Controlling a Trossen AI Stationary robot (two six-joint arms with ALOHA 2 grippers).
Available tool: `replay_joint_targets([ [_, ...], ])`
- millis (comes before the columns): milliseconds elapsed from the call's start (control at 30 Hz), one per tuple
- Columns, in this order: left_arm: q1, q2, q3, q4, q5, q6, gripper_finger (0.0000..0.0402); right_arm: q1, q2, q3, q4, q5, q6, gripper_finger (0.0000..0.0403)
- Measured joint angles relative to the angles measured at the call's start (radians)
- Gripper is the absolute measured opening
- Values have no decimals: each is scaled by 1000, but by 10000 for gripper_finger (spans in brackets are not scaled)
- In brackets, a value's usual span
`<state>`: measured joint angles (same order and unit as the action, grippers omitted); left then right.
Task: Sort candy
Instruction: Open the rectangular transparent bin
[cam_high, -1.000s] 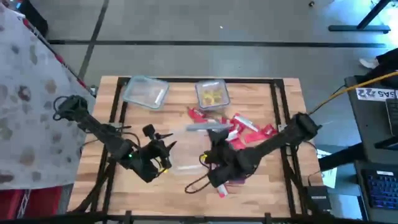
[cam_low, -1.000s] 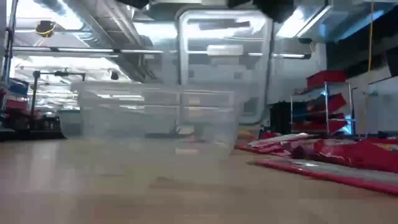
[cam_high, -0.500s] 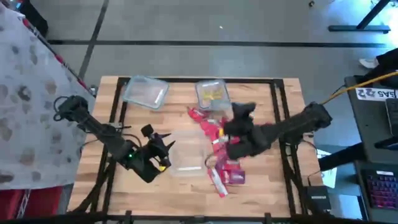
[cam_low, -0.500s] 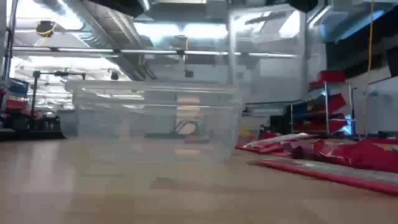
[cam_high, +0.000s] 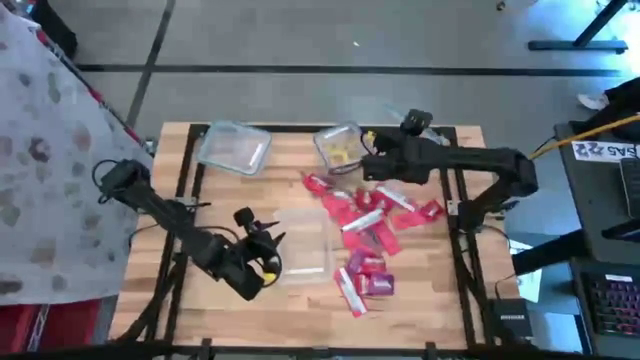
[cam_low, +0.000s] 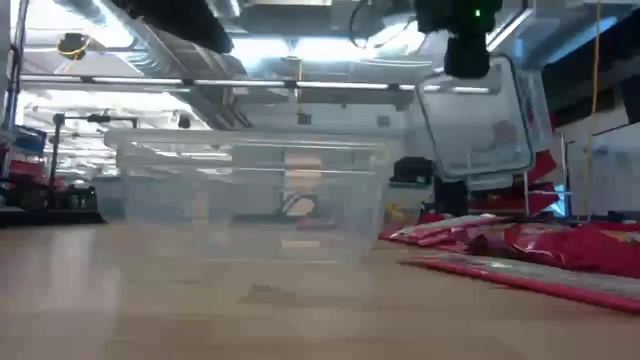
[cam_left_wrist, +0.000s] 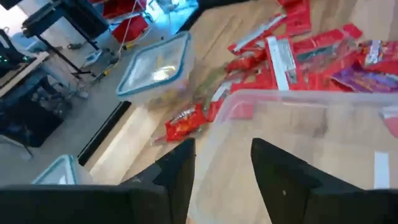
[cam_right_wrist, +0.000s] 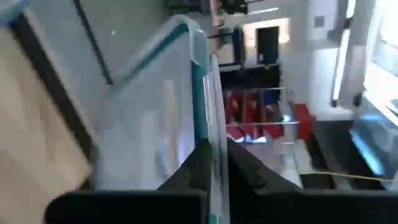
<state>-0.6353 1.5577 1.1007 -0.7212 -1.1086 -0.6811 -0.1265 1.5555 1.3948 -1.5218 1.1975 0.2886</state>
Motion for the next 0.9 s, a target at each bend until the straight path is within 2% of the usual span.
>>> replay_joint_targets([
  [267,0,22,0,6,4,-4,143,38,3,-228,283,-555,10,0],
  [333,0,23,0,7,6,-5,143,73,3,-272,355,-627,34,1],
  [500,0,23,0,8,6,-18,143,130,1,-351,476,-650,69,1],
  [700,0,23,0,12,6,-30,143,117,2,-401,597,-669,106,5],
  [800,0,23,0,27,6,-28,143,111,2,-411,636,-709,141,27],
  [900,0,23,0,27,6,-27,143,111,2,-413,663,-721,175,71],
])
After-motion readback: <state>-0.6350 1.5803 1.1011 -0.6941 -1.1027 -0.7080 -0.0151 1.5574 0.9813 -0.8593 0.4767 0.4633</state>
